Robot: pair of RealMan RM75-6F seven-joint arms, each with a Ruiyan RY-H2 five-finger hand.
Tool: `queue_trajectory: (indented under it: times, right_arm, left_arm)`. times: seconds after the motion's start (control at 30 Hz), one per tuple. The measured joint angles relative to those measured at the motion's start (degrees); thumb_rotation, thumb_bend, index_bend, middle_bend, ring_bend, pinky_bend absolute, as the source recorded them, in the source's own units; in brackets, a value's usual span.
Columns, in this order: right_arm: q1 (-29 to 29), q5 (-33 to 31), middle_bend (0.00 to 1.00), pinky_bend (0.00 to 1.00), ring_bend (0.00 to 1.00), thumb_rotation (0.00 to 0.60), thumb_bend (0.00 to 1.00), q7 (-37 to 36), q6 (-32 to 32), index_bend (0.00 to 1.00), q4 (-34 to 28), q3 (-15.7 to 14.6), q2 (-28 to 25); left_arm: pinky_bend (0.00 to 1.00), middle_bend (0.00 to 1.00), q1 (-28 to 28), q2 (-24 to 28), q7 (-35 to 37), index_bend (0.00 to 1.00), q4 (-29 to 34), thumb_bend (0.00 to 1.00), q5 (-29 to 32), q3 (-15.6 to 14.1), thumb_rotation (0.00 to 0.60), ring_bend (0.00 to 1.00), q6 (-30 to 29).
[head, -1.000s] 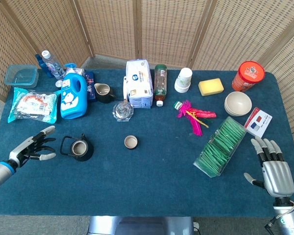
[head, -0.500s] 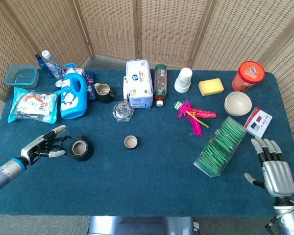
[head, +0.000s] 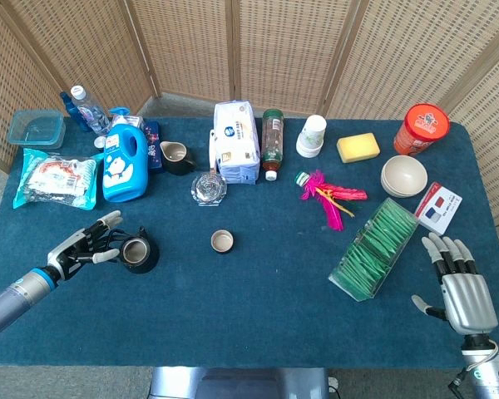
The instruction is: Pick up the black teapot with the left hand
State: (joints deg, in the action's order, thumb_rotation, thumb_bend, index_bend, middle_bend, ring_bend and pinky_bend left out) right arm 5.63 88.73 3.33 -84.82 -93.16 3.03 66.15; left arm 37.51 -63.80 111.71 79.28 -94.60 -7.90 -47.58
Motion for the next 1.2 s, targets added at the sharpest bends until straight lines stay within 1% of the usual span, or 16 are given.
queue_trajectory:
  times: [0.1, 0.2, 0.33, 0.47, 0.53, 0.63, 0.7, 0.77, 0.93, 1.03, 1.13, 1.2]
  right_arm:
    - [0.01, -0.02, 0.00, 0.00, 0.00, 0.600, 0.00, -0.40, 0.08, 0.00, -0.12, -0.04, -0.17]
    - [0.01, -0.15, 0.00, 0.00, 0.00, 0.600, 0.00, -0.83, 0.12, 0.00, -0.19, 0.01, -0.43]
    - [0.04, -0.22, 0.00, 0.00, 0.00, 0.600, 0.00, -1.37, 0.27, 0.00, -0.26, 0.01, -0.68]
    - [0.09, -0.16, 0.00, 0.00, 0.00, 0.600, 0.00, -1.67, 0.49, 0.00, -0.41, -0.13, -0.90]
    - [0.09, -0.16, 0.00, 0.00, 0.00, 0.600, 0.00, -1.85, 0.57, 0.00, -0.51, -0.18, -1.07]
    - [0.11, -0.33, 0.00, 0.00, 0.00, 0.600, 0.00, -1.91, 0.75, 0.00, -0.58, -0.20, -1.21]
    - [0.15, -0.43, 0.00, 0.00, 0.00, 0.600, 0.00, -1.92, 0.94, 0.00, -0.63, -0.22, -1.27]
    - [0.21, -0.52, 0.00, 0.00, 0.00, 0.600, 0.00, -1.94, 1.15, 0.00, -0.66, -0.25, -1.33]
    - [0.28, -0.66, 0.00, 0.00, 0.00, 0.600, 0.00, -1.93, 1.32, 0.00, -0.73, -0.25, -1.40]
    - [0.30, -0.83, 0.00, 0.00, 0.00, 0.600, 0.00, -1.93, 1.42, 0.00, -0.73, -0.23, -1.39]
    - [0.32, -0.99, 0.00, 0.00, 0.00, 0.600, 0.00, -1.87, 1.50, 0.00, -0.72, -0.19, -1.37]
    - [0.34, -1.06, 0.00, 0.00, 0.00, 0.600, 0.00, -1.79, 1.54, 0.00, -0.70, -0.16, -1.36]
  left_arm:
    - [0.47, 0.16, 0.23, -0.17, -1.20, 0.03, 0.81, 0.33, 1.93, 0.44, 0.600, 0.31, 1.06]
    - [0.57, 0.25, 0.38, -0.23, -3.44, 0.08, 2.03, 0.36, 4.81, 1.19, 0.600, 0.40, 2.49]
    - [0.70, 0.36, 0.48, -0.14, -8.71, 0.18, 4.14, 0.39, 9.33, 2.48, 0.600, 0.50, 4.61]
    - [0.79, 0.44, 0.54, -0.08, -15.03, 0.26, 5.95, 0.43, 13.71, 3.63, 0.600, 0.58, 6.48]
    - [0.83, 0.50, 0.55, -0.11, -18.82, 0.31, 6.85, 0.47, 16.23, 4.22, 0.600, 0.62, 7.35]
    - [0.87, 0.56, 0.38, -0.31, -24.70, 0.38, 7.93, 0.50, 20.44, 5.18, 0.600, 0.66, 7.80]
    - [0.88, 0.58, 0.17, -0.55, -28.59, 0.40, 8.49, 0.51, 23.05, 5.75, 0.600, 0.67, 7.52]
    - [0.88, 0.59, -0.08, -0.88, -33.53, 0.42, 9.20, 0.53, 26.07, 6.36, 0.600, 0.68, 6.80]
    - [0.92, 0.65, -0.51, -1.63, -46.34, 0.49, 11.75, 0.56, 32.70, 7.98, 0.600, 0.72, 3.96]
    - [0.93, 0.68, -0.68, -2.02, -53.19, 0.52, 13.46, 0.58, 35.32, 9.07, 0.600, 0.74, 1.68]
    - [0.96, 0.72, -0.71, -2.05, -59.10, 0.56, 15.47, 0.61, 36.67, 10.13, 0.600, 0.77, -0.32]
    - [0.97, 0.73, -0.67, -1.82, -62.26, 0.58, 16.78, 0.62, 36.99, 10.71, 0.600, 0.79, -1.32]
